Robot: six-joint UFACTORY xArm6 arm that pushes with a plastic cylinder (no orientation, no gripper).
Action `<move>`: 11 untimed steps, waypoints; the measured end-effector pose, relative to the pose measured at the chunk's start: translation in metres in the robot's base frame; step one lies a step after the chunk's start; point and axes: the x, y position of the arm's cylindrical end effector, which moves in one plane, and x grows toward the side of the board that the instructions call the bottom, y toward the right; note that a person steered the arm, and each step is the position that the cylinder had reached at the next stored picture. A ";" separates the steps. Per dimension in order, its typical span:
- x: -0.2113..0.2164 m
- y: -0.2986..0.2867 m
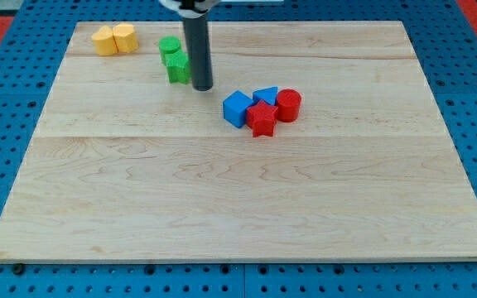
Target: Push green star into yellow blocks at top left
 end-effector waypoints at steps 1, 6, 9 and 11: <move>-0.038 -0.027; -0.009 -0.061; -0.028 -0.133; -0.013 -0.088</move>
